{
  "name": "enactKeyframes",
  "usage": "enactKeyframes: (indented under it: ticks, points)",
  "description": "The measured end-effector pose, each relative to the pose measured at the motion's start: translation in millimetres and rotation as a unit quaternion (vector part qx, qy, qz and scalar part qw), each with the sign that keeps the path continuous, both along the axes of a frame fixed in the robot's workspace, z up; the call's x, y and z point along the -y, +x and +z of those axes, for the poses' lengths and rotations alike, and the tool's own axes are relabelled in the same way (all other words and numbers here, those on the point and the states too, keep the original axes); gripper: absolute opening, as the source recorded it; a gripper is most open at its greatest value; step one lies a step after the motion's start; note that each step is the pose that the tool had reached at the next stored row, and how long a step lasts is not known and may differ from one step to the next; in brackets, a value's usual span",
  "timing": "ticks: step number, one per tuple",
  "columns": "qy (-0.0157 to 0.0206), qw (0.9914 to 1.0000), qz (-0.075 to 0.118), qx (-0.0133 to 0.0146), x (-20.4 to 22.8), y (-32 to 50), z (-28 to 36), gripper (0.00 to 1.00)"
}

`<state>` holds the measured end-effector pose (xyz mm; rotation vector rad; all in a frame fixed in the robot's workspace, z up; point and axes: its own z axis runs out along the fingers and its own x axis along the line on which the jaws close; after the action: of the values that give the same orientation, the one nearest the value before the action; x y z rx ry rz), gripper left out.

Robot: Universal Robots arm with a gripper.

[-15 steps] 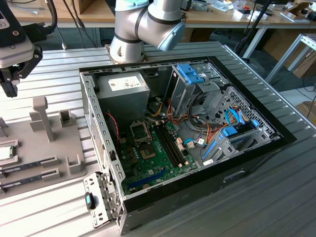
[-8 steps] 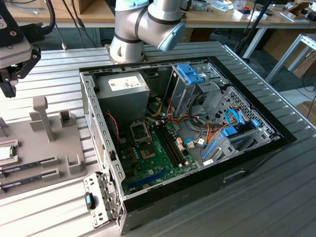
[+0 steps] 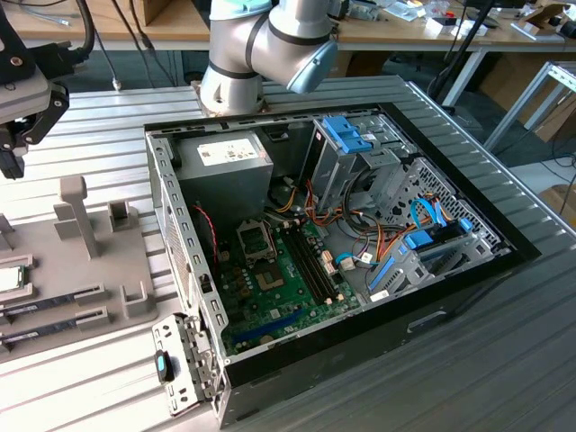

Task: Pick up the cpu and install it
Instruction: 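Reach for the cpu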

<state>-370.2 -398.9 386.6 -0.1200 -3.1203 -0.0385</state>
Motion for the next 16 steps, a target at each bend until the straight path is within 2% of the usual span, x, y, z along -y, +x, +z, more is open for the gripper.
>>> enactKeyframes:
  ticks: [16]
  points:
    - [0.0,1.0,0.0,0.0001,0.0,-8.6,-0.4,0.11]
